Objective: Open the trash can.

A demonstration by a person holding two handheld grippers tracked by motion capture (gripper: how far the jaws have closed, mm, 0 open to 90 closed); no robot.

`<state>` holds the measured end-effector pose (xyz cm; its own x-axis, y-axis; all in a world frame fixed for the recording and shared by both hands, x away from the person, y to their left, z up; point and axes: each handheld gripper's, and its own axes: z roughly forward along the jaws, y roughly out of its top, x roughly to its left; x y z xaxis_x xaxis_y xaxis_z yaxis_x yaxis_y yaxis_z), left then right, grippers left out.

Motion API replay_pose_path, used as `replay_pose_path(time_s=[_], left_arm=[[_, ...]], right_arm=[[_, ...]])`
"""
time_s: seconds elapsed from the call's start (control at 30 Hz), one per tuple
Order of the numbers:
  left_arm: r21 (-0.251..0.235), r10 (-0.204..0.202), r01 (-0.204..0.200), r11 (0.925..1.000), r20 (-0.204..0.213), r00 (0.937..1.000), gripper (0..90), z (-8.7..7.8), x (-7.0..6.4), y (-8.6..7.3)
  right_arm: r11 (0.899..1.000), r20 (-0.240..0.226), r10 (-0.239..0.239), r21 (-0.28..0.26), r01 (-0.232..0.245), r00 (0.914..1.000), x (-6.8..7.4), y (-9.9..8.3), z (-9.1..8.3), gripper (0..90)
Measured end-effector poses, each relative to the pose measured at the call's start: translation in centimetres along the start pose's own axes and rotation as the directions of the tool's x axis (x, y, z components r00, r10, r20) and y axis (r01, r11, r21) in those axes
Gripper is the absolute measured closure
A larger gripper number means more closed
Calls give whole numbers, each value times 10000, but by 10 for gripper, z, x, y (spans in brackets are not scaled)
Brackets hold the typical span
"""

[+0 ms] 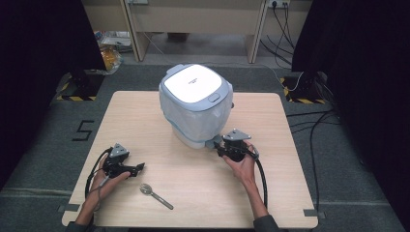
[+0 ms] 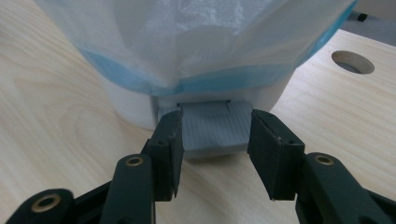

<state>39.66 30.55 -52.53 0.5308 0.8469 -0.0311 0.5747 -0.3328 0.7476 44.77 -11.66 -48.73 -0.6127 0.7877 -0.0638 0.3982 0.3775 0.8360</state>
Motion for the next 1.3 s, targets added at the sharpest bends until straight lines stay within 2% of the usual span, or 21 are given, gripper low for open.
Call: replay_pose_path(time_s=[0.2,0.4,0.53,0.67,0.8,1.07,1.3], left_arm=[[-2,0,0,10000,3,10000,138,0,0,0],[-2,0,0,10000,5,10000,139,0,0,0],[1,11,-11,10000,9,10000,138,0,0,0],[1,14,-14,10000,15,10000,138,0,0,0],[2,17,-17,10000,18,10000,139,0,0,0],[13,36,-36,10000,25,10000,137,0,0,0],[8,35,-35,10000,27,10000,136,0,0,0]], right_arm=[[9997,-215,242,-43,-243,9995,-1,-2,16,562],[9986,-305,500,-178,-506,9983,-4,-4,23,563],[9994,-239,337,-112,-340,9991,-3,-5,24,565],[9988,-347,489,-58,-491,9982,-5,-6,24,565],[9995,-213,308,-13,-308,9993,-3,-6,25,565],[9992,-193,405,42,-404,9990,-2,-7,26,566],[9993,-155,290,236,-287,9995,-2,-8,28,566]])
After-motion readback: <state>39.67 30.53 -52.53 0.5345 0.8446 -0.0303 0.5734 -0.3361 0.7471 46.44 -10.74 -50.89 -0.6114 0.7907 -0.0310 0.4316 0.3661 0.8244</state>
